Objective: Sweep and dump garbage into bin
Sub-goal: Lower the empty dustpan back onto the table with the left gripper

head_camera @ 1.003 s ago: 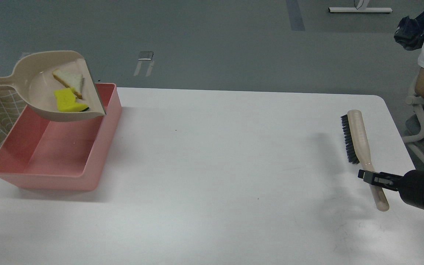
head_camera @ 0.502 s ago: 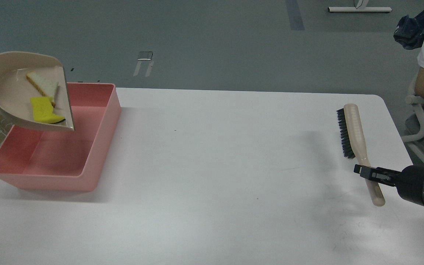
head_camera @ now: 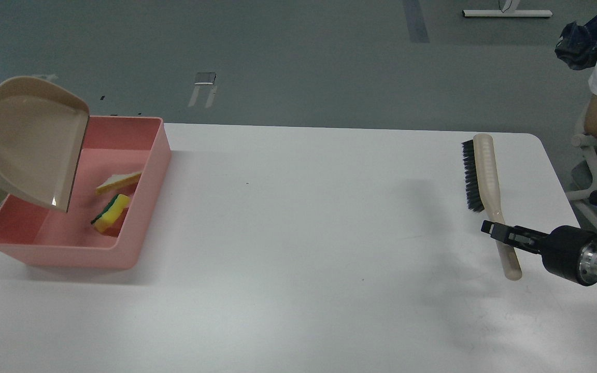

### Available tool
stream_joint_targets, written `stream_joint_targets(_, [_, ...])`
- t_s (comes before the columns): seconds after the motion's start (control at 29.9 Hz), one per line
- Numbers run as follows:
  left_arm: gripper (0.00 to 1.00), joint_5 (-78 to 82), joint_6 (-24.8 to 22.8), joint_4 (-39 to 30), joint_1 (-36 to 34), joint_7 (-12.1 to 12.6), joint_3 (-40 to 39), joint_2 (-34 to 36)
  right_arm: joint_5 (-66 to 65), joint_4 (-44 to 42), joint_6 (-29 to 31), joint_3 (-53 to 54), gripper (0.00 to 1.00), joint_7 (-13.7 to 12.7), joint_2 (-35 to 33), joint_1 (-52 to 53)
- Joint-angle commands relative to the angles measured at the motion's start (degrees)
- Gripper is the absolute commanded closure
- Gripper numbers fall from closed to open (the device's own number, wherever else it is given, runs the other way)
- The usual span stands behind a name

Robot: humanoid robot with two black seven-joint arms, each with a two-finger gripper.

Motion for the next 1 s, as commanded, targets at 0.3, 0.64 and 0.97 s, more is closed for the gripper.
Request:
stream_joint_targets(0.3, [1.00,-8.3,-6.5,-2.8,-13.8,7.2,-0.1,-15.2,0.0,-0.5,-1.7,0.0,0.92,0.6,-3.4,-1.8])
stream_joint_targets(0.64, [1.00,-8.4,-5.9,-4.3,-20.4,11.9,2.3,-39.8,0.0,-1.8,-1.4,0.1,0.91,0.6,-7.3,-2.0])
stream_joint_targets(0.97, [1.00,-7.9,1.2,-3.3,-26.8,12.1,17.5,-55.9,0.0,-1.9,-1.4,0.1,0.91,0.0,-7.2,-2.0])
